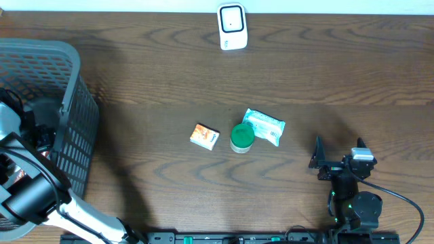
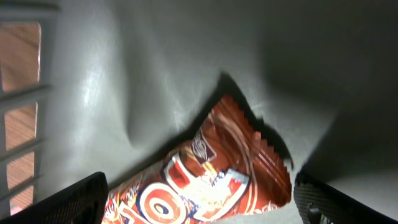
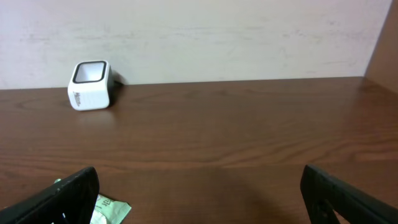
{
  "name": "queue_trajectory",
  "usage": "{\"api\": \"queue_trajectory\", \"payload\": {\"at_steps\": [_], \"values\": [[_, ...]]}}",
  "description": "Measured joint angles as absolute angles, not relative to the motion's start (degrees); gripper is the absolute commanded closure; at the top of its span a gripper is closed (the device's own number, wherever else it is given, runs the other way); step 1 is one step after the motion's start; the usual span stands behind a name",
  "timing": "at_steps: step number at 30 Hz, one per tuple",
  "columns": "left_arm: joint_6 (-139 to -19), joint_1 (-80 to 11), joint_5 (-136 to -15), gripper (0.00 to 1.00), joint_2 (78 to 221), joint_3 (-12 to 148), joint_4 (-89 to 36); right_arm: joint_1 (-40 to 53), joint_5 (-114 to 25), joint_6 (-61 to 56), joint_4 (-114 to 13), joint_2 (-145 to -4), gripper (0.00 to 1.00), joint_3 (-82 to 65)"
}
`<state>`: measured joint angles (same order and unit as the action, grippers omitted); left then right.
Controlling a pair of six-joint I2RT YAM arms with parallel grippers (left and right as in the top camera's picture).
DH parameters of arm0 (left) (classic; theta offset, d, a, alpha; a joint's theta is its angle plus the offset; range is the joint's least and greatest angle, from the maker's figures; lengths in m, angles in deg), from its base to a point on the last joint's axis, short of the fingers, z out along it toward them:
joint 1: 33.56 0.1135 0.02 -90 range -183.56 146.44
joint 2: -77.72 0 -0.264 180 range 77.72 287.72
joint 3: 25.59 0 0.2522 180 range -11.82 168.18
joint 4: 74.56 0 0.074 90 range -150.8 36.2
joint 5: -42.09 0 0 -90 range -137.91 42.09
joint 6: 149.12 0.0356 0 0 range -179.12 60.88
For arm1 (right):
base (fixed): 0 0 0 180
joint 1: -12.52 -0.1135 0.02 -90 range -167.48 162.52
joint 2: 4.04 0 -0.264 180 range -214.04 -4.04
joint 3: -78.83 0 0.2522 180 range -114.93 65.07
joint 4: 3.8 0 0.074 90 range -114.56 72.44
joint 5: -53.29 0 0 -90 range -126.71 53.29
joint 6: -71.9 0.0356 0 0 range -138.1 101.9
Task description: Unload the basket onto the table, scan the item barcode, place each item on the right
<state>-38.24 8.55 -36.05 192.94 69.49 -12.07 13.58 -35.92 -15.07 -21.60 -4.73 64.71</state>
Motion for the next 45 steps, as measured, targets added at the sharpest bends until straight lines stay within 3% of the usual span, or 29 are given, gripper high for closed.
{"api": "queue_trajectory", "payload": {"at_steps": [14, 16, 19, 27, 35, 39, 41, 44, 45], "values": [[-37.5, 8.6, -37.1, 0.03, 195.1, 71.7, -11.8, 13.6, -35.9, -15.1, -21.6, -4.7, 0.01, 64.7], [-37.4, 8.7, -37.5, 0.12, 195.1, 71.7, -11.8, 13.6, -35.9, -15.1, -21.6, -4.7, 0.01, 64.7], [-37.4, 8.6, -39.1, 0.39, 195.4, 71.7, -12.0, 13.6, -35.9, -15.1, -21.6, -4.7, 0.01, 64.7], [-37.5, 8.2, -42.0, 0.55, 195.8, 71.7, -11.9, 13.6, -35.9, -15.1, -21.6, -4.7, 0.01, 64.7], [-41.3, 8.0, -44.0, 0.85, 197.1, 73.9, -10.8, 13.6, -35.9, -15.1, -21.6, -4.7, 0.01, 64.7], [-42.8, 7.9, -44.4, 0.90, 198.1, 75.6, -9.4, 13.6, -35.9, -15.1, -21.6, -4.7, 0.01, 64.7], [-43.2, 7.9, -44.4, 0.90, 198.1, 75.7, -9.4, 13.6, -35.9, -15.1, -21.6, -4.7, 0.01, 64.7], [-43.8, 7.9, -43.2, 0.31, 197.9, 75.8, -9.5, 13.6, -35.9, -15.1, -21.6, -4.7, 0.01, 64.7], [-44.1, 8.1, -42.4, 0.25, 197.8, 75.9, -9.6, 13.6, -35.9, -15.1, -21.6, -4.7, 0.01, 64.7]]}}
